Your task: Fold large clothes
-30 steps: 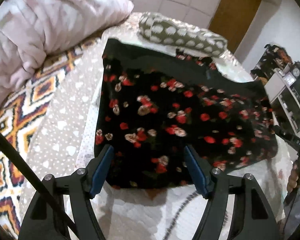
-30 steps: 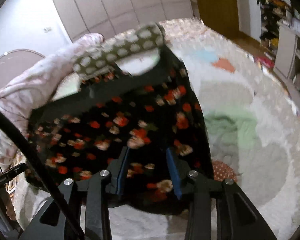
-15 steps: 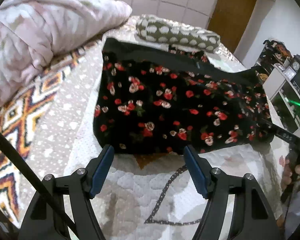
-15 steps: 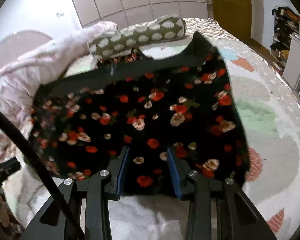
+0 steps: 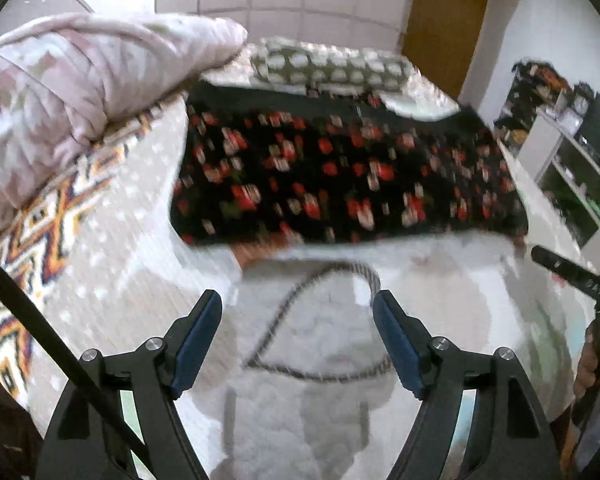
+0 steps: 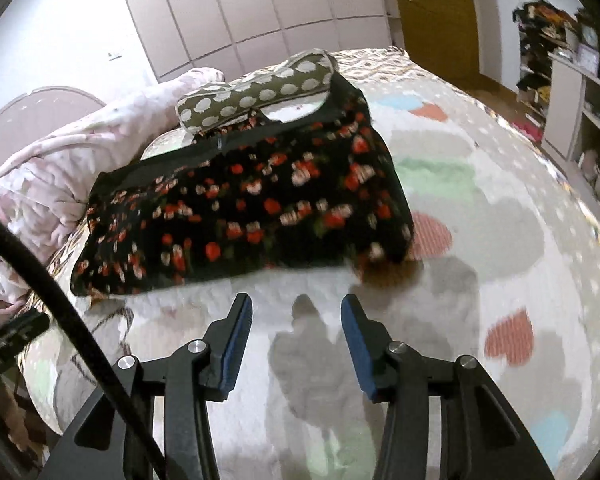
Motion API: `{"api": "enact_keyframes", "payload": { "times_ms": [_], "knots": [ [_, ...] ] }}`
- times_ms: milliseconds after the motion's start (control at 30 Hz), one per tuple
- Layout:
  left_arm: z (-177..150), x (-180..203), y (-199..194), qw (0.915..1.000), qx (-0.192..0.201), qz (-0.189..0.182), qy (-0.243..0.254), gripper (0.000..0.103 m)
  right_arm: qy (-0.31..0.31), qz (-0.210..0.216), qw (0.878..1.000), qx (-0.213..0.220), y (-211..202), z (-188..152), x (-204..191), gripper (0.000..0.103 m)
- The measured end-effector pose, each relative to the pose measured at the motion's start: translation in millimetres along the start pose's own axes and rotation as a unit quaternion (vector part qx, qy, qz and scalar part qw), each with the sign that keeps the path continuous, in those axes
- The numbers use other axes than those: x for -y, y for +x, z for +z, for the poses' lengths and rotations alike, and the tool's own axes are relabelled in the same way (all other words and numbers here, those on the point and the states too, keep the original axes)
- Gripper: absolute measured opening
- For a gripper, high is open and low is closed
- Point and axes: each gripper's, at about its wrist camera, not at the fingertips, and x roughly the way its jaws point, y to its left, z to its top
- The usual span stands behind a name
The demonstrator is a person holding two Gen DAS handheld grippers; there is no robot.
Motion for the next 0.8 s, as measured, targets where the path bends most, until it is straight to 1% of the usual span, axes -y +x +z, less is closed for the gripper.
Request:
{"api": "enact_keyframes", "payload": {
  "times_ms": [133,300,433,633,700,800],
  "knots": [
    [-15.3,6.7,14.6,0.9996,-0.028,-0.008,-0.002,0.077,0.012,0.0,1.0,-0.007,-4.8,-19.3,5.4,0.055],
    [-28.8,10.4,31.7,0.9985,-0.055,-0.002,-0.002,0.077,0.025,-0.004,1.0,-0.014,-2.9,-33.3,12.0,0.055],
    [-34.0,13.1,36.8,0.9984,-0.055,0.009,0.006,0.077,0.025,-0.005,1.0,-0.015,-2.4,-36.4,9.9,0.055],
    [-37.7,14.8,41.1,0.9985,-0.055,0.009,0.006,0.086,0.022,0.003,1.0,-0.019,2.7,-39.1,1.9,0.055],
    [-38.0,17.3,43.1,0.9985,-0.053,0.011,0.013,0.091,0.022,0.003,0.999,-0.023,6.4,-40.7,0.4,0.055],
    [-39.8,22.0,46.2,0.9983,-0.052,0.016,0.023,0.096,0.024,0.002,0.999,-0.028,11.2,-42.5,-0.6,0.055]
  ]
}}
